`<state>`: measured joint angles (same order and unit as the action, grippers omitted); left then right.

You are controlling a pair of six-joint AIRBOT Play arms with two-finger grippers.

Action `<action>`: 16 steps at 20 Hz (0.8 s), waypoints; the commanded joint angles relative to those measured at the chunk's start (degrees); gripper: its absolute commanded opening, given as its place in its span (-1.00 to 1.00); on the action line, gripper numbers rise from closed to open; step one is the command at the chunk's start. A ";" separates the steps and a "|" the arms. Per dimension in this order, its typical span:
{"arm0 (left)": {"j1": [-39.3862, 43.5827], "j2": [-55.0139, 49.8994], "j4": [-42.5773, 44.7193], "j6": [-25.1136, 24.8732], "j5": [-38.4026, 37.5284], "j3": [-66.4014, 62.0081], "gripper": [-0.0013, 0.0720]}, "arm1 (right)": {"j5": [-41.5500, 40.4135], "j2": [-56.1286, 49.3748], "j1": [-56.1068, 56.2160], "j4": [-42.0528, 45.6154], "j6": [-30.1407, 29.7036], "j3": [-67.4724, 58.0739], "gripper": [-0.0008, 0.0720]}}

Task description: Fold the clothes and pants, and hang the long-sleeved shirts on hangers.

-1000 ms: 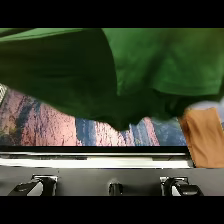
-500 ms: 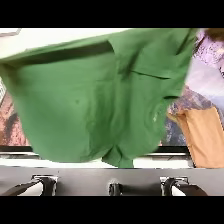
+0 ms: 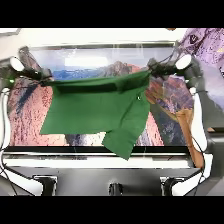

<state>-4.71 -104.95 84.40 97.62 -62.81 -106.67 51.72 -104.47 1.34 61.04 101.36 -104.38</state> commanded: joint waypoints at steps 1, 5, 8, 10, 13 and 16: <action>1.36 -6.73 -0.46 -0.09 2.43 0.02 -0.92 | -0.04 -8.09 1.25 -1.99 -0.07 -0.07 -0.87; 0.79 -7.10 -1.99 1.40 -1.03 -2.47 0.48 | 5.62 -8.33 0.98 -4.44 -0.37 -0.07 -0.24; -2.32 -5.70 -1.97 1.36 -9.57 -8.76 0.71 | 15.76 -3.76 -2.32 -4.61 -7.54 -0.07 0.10; -5.95 -2.60 -2.03 1.36 -15.13 -9.60 0.71 | 25.79 0.72 -5.55 -1.09 -13.73 0.00 0.17; -11.89 2.69 -2.36 4.87 -24.30 -5.05 0.71 | 32.20 8.39 -10.78 6.78 -19.39 7.87 0.18; -14.51 8.37 -2.29 4.81 -25.27 3.89 0.71 | 26.25 16.98 -16.81 -5.64 -23.91 28.79 0.18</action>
<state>-16.01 -101.41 82.37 101.38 -83.46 -108.71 77.80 -94.74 -10.50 61.89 83.55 -90.24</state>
